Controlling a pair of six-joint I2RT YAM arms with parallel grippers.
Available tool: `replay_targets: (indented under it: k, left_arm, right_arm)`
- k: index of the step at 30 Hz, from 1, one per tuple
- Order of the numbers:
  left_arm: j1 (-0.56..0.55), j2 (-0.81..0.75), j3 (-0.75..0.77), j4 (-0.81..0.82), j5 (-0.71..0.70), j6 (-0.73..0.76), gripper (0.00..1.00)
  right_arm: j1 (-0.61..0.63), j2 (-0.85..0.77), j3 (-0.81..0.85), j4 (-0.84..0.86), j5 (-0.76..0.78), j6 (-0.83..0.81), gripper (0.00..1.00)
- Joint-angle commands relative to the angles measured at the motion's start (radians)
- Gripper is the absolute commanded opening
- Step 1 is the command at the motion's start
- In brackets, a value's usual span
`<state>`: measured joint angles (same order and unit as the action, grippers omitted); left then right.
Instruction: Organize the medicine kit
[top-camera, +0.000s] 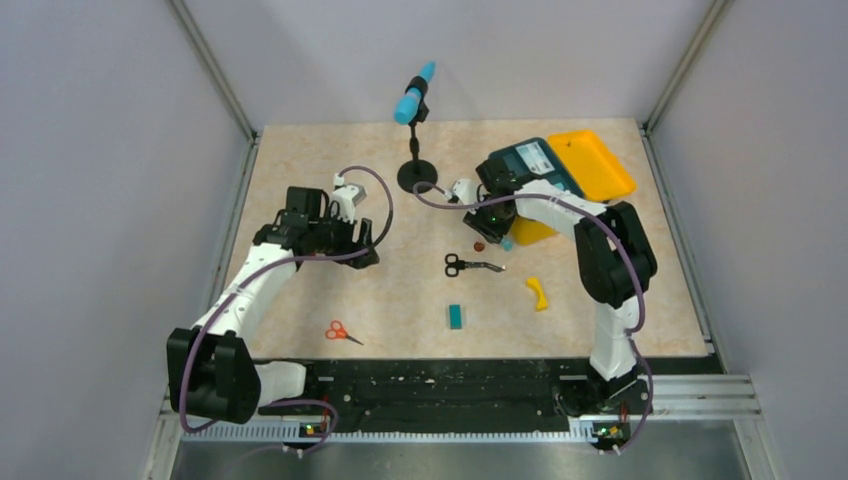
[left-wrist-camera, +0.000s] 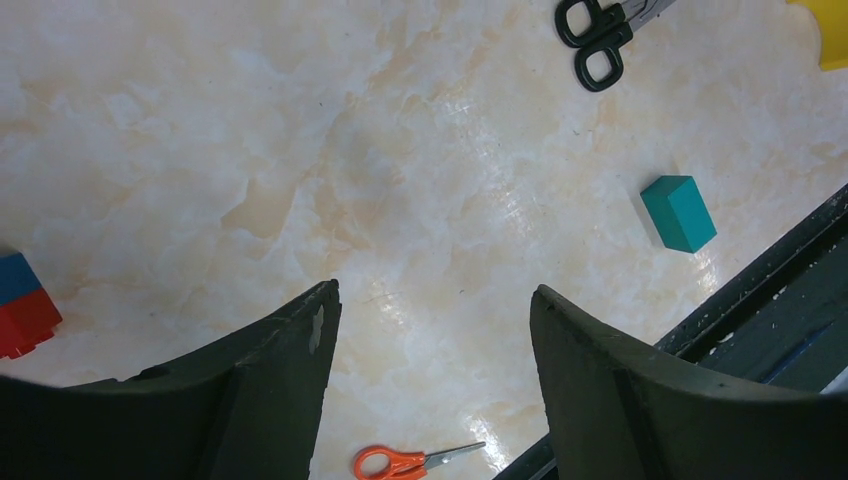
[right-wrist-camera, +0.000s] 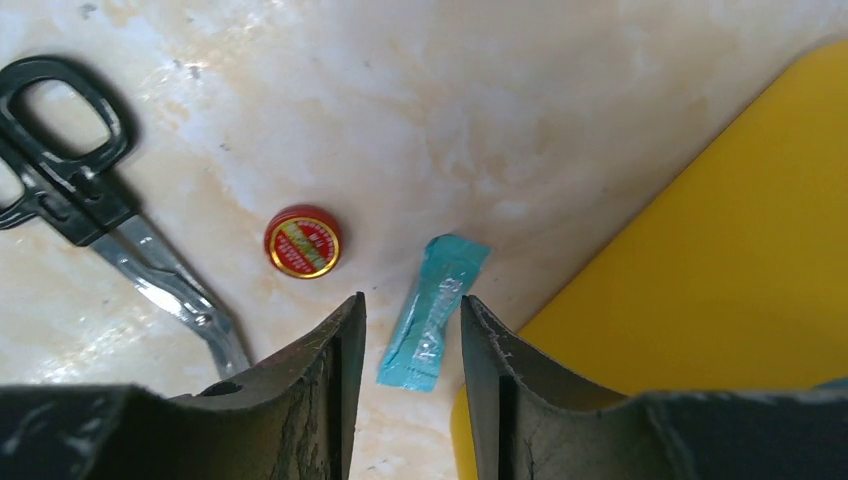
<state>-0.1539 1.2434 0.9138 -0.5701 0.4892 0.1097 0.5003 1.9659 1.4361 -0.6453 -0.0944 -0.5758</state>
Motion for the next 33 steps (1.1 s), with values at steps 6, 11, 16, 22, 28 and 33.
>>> replay_targets:
  k: [6, 11, 16, 22, 28, 33]
  left_arm:
    - [0.011, -0.03, -0.01, 0.06, 0.019, -0.008, 0.74]
    - [0.016, -0.03, -0.007, 0.063, 0.019, -0.006, 0.74]
    - [0.019, -0.035, -0.008, 0.063, 0.02, -0.003, 0.74]
    - [0.02, -0.035, -0.013, 0.069, 0.025, -0.005, 0.73]
    - [0.02, -0.021, -0.012, 0.079, 0.031, -0.013, 0.73]
    - [0.02, -0.007, -0.007, 0.091, 0.047, -0.027, 0.73]
  right_arm:
    - [-0.048, 0.074, 0.07, -0.008, 0.002, -0.016, 0.38]
    - [-0.058, 0.116, 0.104, -0.094, -0.059, 0.015, 0.23]
    - [-0.058, 0.034, 0.103, -0.114, -0.084, 0.02, 0.14]
    - [-0.058, -0.167, 0.142, -0.213, -0.173, 0.056, 0.12]
    - [-0.078, -0.334, 0.144, -0.252, -0.148, 0.057, 0.07]
    - [-0.22, -0.309, 0.201, -0.254, -0.128, 0.042, 0.05]
